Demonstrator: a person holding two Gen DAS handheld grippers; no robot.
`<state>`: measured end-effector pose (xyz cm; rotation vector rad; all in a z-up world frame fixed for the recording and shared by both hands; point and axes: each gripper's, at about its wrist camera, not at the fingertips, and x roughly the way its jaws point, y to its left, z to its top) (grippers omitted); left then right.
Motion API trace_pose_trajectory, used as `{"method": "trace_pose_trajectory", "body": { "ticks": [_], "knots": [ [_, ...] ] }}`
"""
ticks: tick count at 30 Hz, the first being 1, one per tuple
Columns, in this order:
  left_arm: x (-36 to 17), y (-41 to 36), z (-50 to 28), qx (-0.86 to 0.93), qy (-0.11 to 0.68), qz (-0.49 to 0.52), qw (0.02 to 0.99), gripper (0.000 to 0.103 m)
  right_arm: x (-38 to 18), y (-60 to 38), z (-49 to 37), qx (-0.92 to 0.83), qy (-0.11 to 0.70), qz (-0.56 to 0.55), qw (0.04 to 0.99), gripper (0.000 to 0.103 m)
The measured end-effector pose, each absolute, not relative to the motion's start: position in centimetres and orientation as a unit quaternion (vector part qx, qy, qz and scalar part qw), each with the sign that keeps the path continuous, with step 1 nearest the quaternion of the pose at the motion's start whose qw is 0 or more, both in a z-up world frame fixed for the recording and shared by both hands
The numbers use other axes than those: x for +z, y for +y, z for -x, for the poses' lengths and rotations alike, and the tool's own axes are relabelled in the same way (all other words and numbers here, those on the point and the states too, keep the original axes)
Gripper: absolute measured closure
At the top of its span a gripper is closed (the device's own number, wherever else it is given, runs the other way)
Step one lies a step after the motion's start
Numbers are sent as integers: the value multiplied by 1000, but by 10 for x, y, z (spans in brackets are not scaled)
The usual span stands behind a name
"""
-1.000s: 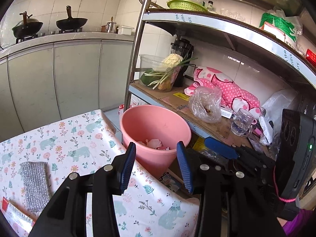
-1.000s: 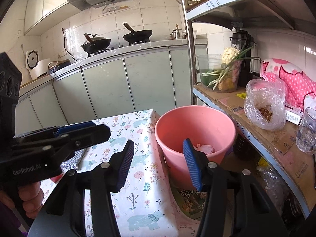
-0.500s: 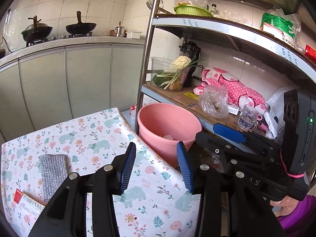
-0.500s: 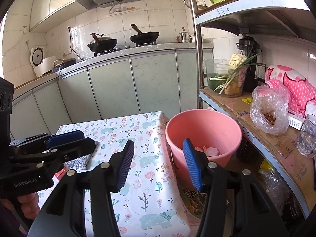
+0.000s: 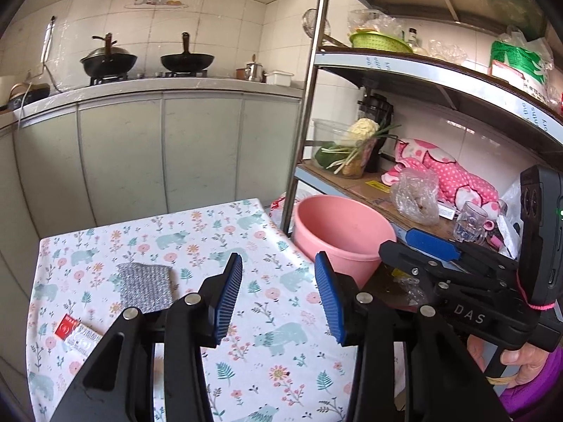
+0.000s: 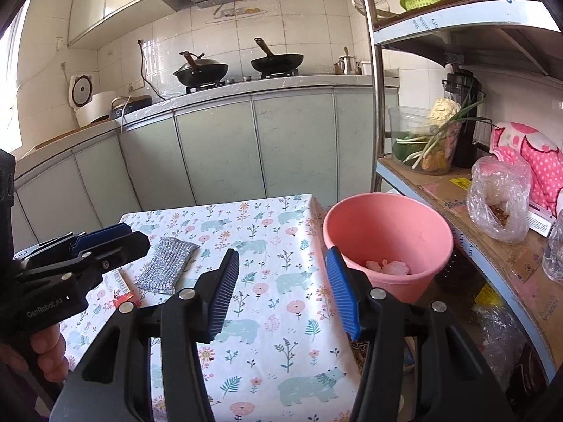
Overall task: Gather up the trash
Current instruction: 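Move both tools back over the grey scrubber pad on the table, then lower the left tool onto the red medicine box while the right tool approaches the grey scrubber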
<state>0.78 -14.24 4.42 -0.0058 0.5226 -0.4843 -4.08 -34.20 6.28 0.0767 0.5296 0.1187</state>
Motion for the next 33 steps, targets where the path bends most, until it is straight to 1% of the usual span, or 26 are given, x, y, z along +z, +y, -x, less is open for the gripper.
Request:
{"method": "trace_pose_trajectory", "body": {
  "ticks": [22,33],
  "knots": [
    [18,-69,-21,-111,294,39,949,61,44,-273,20,131,297,-6,946,50],
    [5,-26,-19,-72,297,66,950,61,35,-243,4,159,317,11,935,50]
  ]
}}
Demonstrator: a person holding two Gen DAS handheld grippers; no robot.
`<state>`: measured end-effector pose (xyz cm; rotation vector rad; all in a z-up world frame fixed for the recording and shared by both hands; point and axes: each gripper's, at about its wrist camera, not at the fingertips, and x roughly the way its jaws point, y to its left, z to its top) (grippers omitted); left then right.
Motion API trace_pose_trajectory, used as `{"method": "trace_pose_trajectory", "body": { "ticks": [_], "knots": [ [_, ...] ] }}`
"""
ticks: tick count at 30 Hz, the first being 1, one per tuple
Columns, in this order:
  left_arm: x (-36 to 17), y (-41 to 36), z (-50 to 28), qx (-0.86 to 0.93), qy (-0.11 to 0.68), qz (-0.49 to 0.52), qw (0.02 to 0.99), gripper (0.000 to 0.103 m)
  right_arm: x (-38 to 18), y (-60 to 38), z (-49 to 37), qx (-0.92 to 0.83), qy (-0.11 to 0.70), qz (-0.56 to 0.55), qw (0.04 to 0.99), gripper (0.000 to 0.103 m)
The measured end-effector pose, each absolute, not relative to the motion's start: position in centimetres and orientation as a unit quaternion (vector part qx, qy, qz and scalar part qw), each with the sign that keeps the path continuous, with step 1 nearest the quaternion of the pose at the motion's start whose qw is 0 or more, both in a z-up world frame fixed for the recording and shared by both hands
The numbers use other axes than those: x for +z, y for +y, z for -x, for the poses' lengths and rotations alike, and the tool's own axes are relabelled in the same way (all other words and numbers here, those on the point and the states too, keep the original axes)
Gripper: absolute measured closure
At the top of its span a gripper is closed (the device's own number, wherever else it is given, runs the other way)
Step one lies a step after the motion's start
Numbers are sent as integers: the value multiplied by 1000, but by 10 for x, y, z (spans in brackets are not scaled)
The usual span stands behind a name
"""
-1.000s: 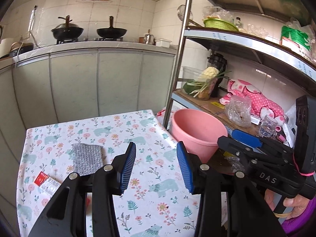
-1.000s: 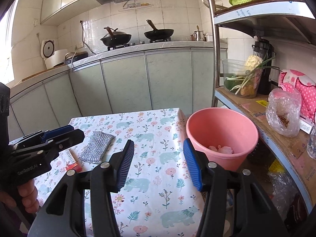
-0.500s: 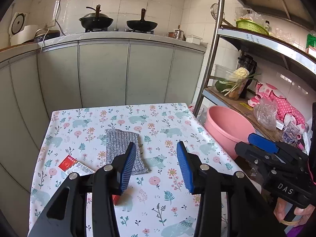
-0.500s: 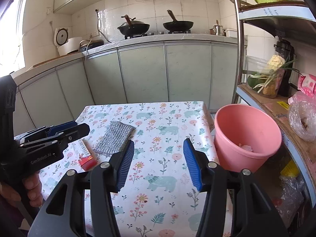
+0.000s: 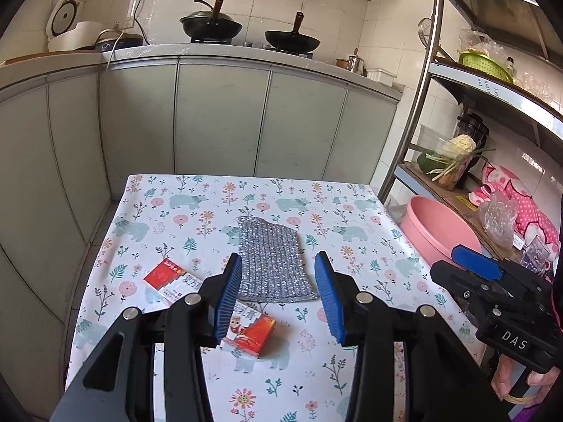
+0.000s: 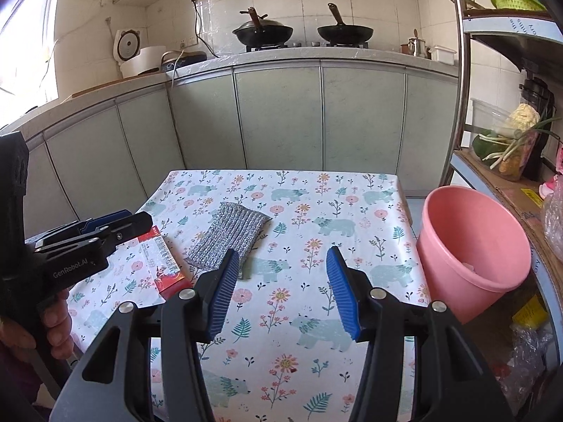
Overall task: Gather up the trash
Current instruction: 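Lower the left tool onto the red medicine box while the right tool approaches the grey scrubber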
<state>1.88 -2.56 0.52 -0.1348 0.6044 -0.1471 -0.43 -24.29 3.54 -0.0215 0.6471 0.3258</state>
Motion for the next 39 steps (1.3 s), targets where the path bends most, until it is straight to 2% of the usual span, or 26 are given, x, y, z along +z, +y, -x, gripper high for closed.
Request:
{"method": "trace_pose_trajectory", "body": {
  "ticks": [12,19,23,28,31,32,35,37,39],
  "knots": [
    [-20,36,-9,-5,308,103,946,61,6,-194,-34,215,369,24,904,50],
    [-32,49,-12,5,320,109,941,61,-36,-174,-71,215,439,16,872,50],
    [-37,52,-17,8,332,114,936,61,-48,-169,-82,215,452,11,866,50],
    [-44,59,-29,-3,362,154,920,61,-58,-160,-92,228,482,1,846,50],
    [-49,62,-38,-13,385,192,903,57,-59,-159,-94,232,484,-8,844,51],
    [-50,63,-41,-16,390,204,898,55,-59,-159,-95,230,485,-9,844,54],
    [-52,63,-49,-14,407,231,883,53,-59,-160,-99,223,488,-13,843,74],
    [-54,60,-54,-10,419,248,874,52,-60,-164,-103,228,490,-25,841,81],
    [-56,57,-58,-4,432,259,864,52,-59,-170,-103,231,487,-38,841,94]
  ]
}}
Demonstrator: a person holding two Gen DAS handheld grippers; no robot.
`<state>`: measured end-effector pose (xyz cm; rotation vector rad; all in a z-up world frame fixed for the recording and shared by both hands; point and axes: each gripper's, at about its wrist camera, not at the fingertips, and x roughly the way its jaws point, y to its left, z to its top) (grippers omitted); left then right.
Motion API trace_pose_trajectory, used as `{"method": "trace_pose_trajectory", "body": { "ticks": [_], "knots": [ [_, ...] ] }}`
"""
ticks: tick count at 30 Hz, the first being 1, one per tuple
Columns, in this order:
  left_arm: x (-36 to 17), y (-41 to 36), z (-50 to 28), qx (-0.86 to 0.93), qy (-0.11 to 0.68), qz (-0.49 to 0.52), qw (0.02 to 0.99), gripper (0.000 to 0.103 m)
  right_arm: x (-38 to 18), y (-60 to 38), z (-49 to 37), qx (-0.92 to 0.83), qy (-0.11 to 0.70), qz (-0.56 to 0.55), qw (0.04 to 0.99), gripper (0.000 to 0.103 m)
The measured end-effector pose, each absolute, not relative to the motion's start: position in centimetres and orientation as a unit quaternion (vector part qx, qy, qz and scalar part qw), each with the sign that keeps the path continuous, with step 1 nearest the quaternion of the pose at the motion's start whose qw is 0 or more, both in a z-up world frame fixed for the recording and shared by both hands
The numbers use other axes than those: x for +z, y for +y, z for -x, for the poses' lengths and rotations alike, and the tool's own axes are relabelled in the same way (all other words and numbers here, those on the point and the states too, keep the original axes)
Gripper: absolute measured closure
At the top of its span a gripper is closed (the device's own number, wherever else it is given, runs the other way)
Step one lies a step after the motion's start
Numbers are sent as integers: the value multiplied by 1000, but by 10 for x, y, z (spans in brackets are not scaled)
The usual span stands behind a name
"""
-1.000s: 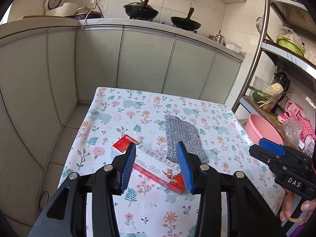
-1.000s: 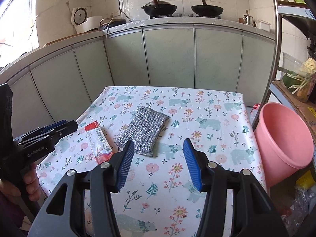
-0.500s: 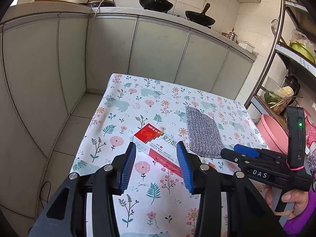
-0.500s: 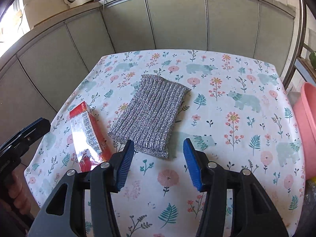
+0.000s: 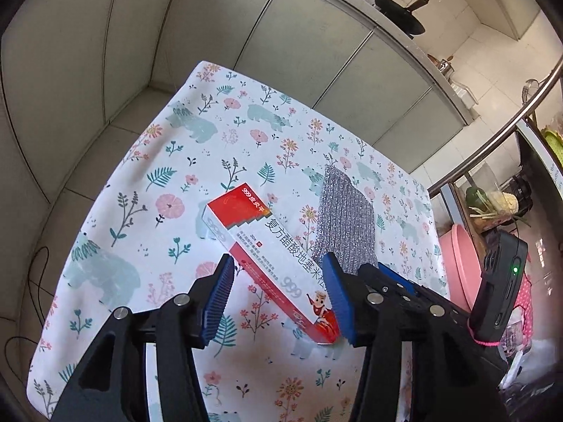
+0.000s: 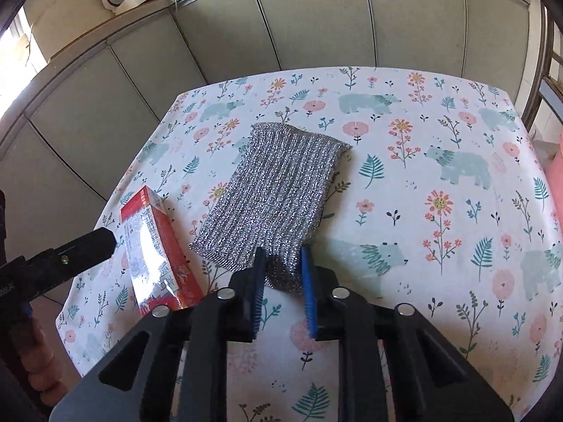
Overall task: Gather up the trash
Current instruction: 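Lower the left tool onto the red medicine box while the right tool approaches the grey scrubber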
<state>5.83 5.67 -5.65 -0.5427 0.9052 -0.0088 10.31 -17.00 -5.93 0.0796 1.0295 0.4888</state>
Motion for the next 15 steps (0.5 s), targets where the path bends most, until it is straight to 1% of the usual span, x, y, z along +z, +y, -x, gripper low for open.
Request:
{"method": "trace_pose_trajectory", "body": {
  "ticks": [1,7,15],
  "knots": [
    [-58,54,-61,0,439,263,859,51,-58,-172,-102,234,484,-41,842,96],
    [-63,41,-77,24,464,279,840,49,-54,-189,-82,250,469,-32,847,97],
    [-64,13,-98,71,477,208,851,48,-43,-220,-52,254,452,-26,854,97]
  ]
}}
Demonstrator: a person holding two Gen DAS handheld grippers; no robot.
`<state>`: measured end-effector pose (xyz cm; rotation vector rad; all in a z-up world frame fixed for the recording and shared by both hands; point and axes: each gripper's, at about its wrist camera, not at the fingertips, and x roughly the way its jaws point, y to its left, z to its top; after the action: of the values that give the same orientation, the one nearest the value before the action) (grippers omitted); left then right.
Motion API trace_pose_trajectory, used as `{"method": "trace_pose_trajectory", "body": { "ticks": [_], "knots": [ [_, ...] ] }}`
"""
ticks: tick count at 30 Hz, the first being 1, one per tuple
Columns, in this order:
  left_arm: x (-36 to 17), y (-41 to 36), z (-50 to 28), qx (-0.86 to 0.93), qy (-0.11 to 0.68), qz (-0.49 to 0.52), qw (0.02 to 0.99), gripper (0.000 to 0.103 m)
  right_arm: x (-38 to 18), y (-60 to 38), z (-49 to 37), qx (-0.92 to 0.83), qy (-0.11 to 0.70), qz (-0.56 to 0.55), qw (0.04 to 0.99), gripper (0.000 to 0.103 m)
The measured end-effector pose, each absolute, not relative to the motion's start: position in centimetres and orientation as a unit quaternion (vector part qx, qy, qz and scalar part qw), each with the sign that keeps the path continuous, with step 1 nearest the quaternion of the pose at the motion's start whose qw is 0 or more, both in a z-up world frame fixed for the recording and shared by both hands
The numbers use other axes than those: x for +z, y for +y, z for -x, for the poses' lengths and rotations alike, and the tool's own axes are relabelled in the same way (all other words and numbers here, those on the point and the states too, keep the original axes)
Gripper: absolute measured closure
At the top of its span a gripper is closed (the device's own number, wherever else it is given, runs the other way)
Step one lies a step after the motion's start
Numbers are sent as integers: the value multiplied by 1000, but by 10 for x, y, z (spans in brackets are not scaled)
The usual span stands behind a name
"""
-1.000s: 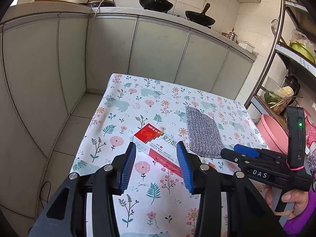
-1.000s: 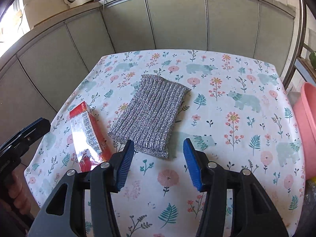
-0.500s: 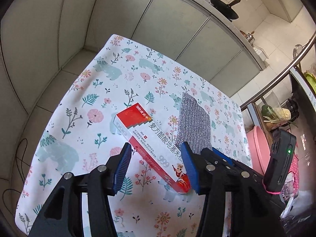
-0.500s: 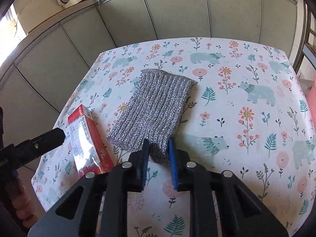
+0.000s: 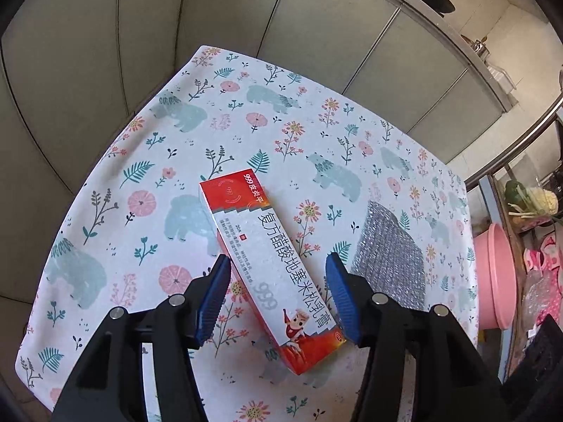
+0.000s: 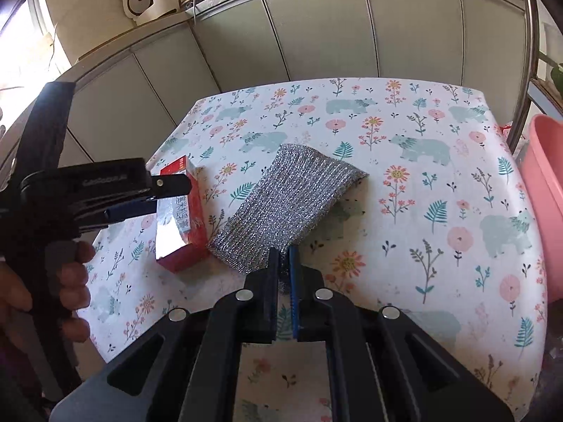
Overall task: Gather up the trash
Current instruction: 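Lower the left tool onto the red medicine box while the right tool approaches the grey scrubber, then grasp the red medicine box with the left tool while the right tool grasps the grey scrubber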
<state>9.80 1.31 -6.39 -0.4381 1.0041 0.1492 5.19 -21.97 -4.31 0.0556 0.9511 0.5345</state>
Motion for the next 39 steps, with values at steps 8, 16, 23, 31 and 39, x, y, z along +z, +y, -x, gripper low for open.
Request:
{"method": "trace_pose_trajectory", "body": {
  "ticks": [8,16,23,31,39],
  "knots": [
    [-69,-15,-107,48,489,151,858,48,-44,-267,-33,223,466,-35,856,97],
    [-74,-30,-102,20,491,103,865,47,-48,-291,-20,194,478,-47,855,97],
    [-74,-17,-90,9,491,93,866,47,-47,-291,-8,190,486,-36,852,97],
    [-74,3,-75,12,487,100,867,46,-45,-297,-5,165,489,-32,856,97],
    [-72,-1,-69,13,475,69,877,47,-46,-291,-3,179,503,-30,845,66]
  ]
}}
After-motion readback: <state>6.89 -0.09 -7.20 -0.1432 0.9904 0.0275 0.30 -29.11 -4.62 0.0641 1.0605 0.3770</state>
